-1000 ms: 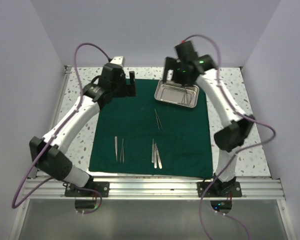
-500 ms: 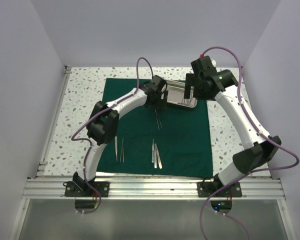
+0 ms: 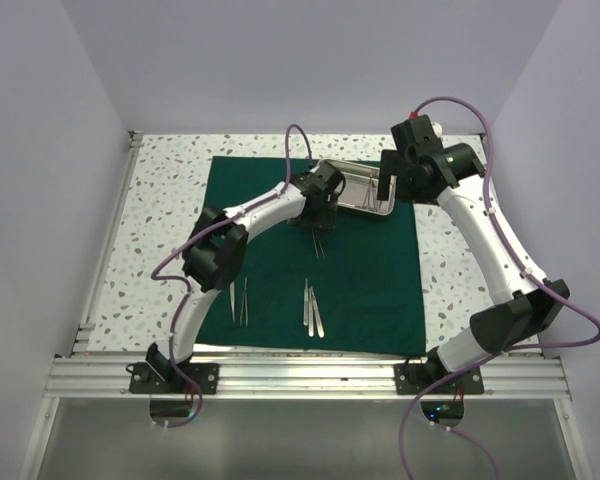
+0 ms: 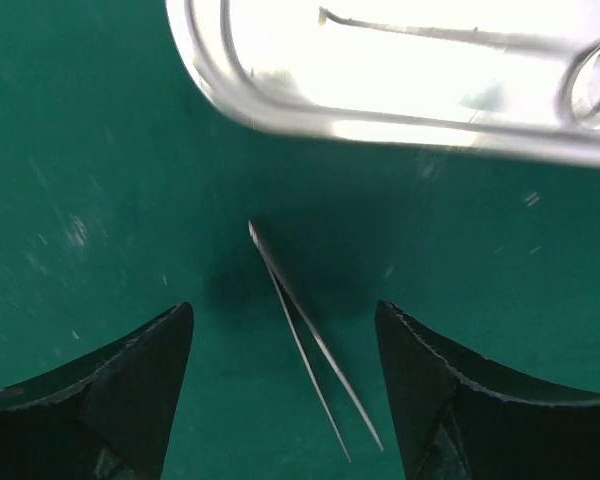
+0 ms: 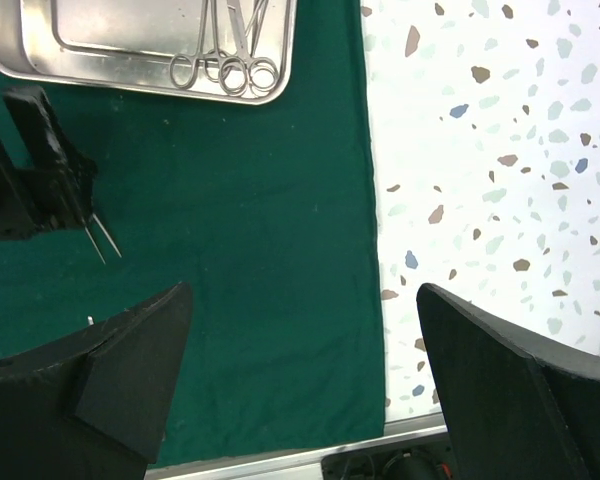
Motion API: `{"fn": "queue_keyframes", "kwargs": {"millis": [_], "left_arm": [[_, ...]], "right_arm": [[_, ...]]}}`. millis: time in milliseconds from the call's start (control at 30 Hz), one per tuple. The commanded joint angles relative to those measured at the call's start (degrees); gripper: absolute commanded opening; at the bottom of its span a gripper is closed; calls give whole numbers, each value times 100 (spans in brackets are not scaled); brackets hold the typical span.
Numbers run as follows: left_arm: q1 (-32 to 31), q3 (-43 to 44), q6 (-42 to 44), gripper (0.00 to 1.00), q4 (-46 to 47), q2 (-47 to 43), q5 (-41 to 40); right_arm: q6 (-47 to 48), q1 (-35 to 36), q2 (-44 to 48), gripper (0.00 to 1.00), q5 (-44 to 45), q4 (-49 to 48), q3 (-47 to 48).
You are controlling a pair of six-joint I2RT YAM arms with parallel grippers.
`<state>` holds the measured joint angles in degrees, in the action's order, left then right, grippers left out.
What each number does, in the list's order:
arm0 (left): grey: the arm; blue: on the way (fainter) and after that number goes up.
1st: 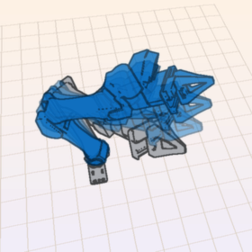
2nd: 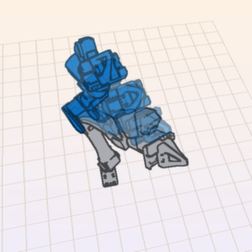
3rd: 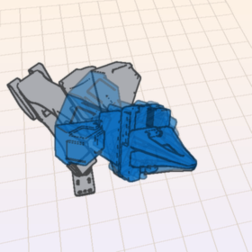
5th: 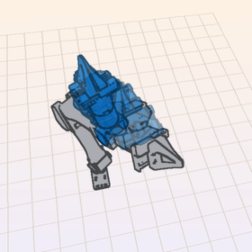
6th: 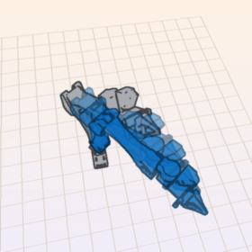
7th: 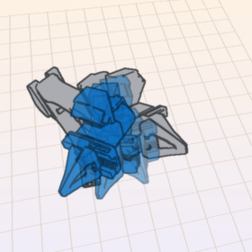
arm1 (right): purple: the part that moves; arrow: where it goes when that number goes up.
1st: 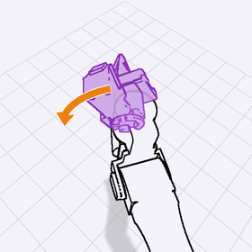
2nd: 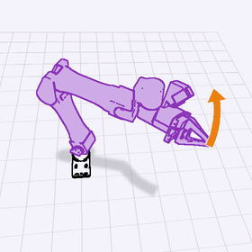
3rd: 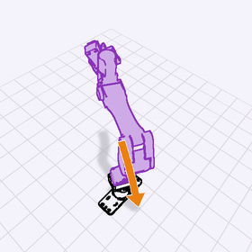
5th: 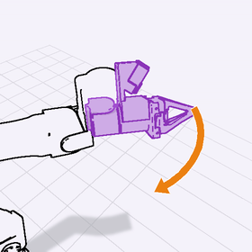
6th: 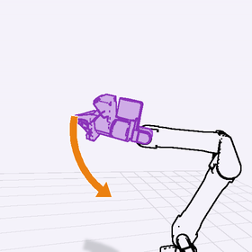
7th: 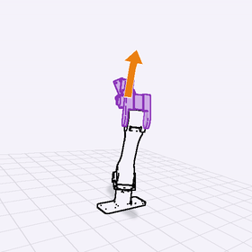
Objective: Open and lay out the surgical kit
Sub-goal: Pick up the medical item from the surgical kit, then place the medical item in the surgical kit.
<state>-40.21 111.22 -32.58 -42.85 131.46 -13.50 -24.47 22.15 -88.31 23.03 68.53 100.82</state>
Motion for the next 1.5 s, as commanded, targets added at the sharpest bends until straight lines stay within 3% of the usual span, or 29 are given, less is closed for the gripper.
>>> {"fn": "queue_keyframes", "kwargs": {"millis": [0,267,600,633,900,1033,1167,1233,1333,1467], "left_arm": [[-110,-206,-319,76,-338,-50,-241],[-181,-285,-381,62,-207,90,-83],[-181,-267,-355,2,-136,143,-4],[-181,-224,-355,0,-145,117,-30],[73,979,-170,0,-865,-726,110],[224,701,145,0,-1189,-1551,190],[224,-502,287,0,-1550,-2588,111],[224,-1512,252,0,-1612,-3010,102],[224,-2778,25,0,-1577,-4071,75],[232,-4053,-249,0,-1385,-4778,251]], "right_arm": [[65,-35,165,99,62,-85,-53],[118,-79,156,99,-35,-103,-62],[197,-106,113,98,-61,-77,17],[206,-106,86,98,-61,-77,26],[153,-106,-151,97,-359,-156,351],[65,-97,-440,97,-580,-323,579],[-49,-106,-932,97,-685,-490,1184],[-75,-106,-1345,97,-738,-490,1448],[-146,-106,-1977,97,-791,-446,2055],[-242,-106,-2804,97,-870,-341,3002]]}}
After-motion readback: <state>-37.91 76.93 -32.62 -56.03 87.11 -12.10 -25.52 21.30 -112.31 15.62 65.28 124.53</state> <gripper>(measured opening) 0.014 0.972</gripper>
